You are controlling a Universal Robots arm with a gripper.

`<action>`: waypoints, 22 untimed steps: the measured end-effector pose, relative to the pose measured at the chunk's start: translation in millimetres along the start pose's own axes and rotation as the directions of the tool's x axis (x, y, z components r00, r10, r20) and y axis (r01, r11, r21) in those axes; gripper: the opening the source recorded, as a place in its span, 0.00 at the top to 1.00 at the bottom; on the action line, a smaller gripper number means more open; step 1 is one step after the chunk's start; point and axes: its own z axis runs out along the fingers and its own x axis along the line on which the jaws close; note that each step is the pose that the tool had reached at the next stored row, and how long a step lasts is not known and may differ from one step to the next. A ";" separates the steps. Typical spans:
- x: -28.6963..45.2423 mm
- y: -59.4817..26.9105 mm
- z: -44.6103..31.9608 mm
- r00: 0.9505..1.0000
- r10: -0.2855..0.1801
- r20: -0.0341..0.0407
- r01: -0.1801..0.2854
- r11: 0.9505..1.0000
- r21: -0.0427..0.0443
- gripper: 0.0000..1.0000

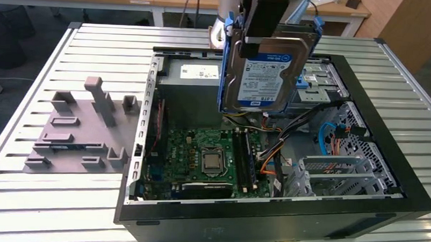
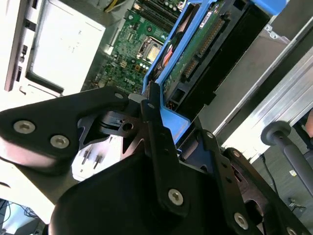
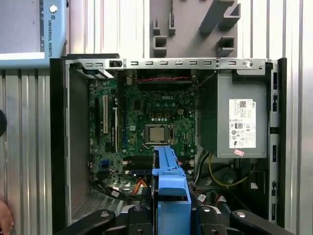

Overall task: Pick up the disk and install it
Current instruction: 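Insert the disk into the insertion slot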

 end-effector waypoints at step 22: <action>42.5 -23.0 3.3 1.000 0.000 0.000 0.000 1.000 0.000 0.64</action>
